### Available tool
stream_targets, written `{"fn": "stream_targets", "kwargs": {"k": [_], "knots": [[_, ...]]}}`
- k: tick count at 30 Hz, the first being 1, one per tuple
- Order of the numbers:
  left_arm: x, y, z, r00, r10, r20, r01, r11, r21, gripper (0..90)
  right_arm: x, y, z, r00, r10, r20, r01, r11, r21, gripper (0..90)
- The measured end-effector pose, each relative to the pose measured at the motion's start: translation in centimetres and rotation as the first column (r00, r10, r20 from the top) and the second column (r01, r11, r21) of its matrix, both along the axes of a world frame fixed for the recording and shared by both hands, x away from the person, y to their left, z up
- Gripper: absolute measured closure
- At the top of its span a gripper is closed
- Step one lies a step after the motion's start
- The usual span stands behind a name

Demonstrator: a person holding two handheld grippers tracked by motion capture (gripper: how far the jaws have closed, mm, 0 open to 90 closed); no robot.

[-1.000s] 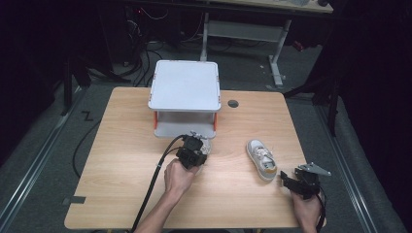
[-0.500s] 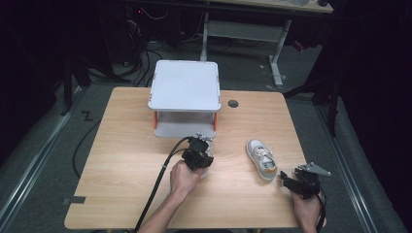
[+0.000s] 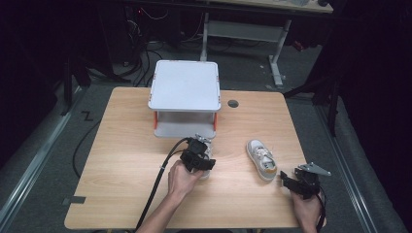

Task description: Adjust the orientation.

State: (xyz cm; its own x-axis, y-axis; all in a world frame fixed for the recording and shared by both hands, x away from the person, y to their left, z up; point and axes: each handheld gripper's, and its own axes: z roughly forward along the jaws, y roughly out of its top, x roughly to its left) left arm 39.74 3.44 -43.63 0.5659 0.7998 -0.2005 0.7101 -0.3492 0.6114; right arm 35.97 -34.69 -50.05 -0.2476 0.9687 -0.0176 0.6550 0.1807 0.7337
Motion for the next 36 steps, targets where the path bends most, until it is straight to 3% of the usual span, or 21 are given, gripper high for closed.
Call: {"fn": "stream_targets", "kwargs": {"k": [5, 9, 15, 22, 26, 29, 33, 36], "knots": [[-0.2, 0.1, 0.2, 0.9999, -0.013, 0.003, 0.013, 0.9998, -0.012, 47.2, 0.0, 0.0, 0.0, 1.0, 0.0, 0.0, 0.0, 1.0, 0.0, 36.8], [-0.6, 0.8, 1.0, 0.9994, -0.007, 0.034, 0.008, 0.9989, -0.046, 44.8, 0.0, 0.0, 0.0, 1.0, 0.0, 0.0, 0.0, 1.0, 0.001, 36.8], [-1.0, 3.1, 2.3, 0.9943, 0.03, 0.102, -0.02, 0.9953, -0.095, 41.8, 0.0, 0.0, 0.0, 1.0, 0.001, 0.0, -0.001, 1.0, 0.002, 36.8], [-2.2, 7.9, 2.0, 0.9733, 0.1, 0.207, -0.073, 0.9884, -0.133, 39.6, 0.0, -0.1, 0.0, 0.9999, -0.014, 0.006, 0.014, 0.9999, 0.005, 44.7], [-2.9, 11.1, 0.6, 0.9537, 0.173, 0.246, -0.151, 0.9826, -0.108, 38.5, 0.0, -0.1, 0.0, 0.9999, -0.003, 0.013, 0.003, 1.0, 0.001, 53.0], [-3.1, 13.4, -1.0, 0.9439, 0.227, 0.24, -0.211, 0.9733, -0.09, 38.3, 0.0, -0.1, 0.1, 0.9999, 0.014, 0.009, -0.014, 0.9998, 0.013, 59.9], [-3.2, 15.7, -3.1, 0.9343, 0.287, 0.212, -0.277, 0.958, -0.075, 38.0, 0.0, 0.0, 0.5, 0.9994, 0.034, 0.004, -0.034, 0.9986, 0.042, 62.3], [-3.4, 16.6, -4.0, 0.928, 0.302, 0.219, -0.296, 0.9533, -0.061, 38.1, -0.3, 0.3, 1.4, 0.9984, 0.048, 0.029, -0.05, 0.9976, 0.048, 62.3]]}}
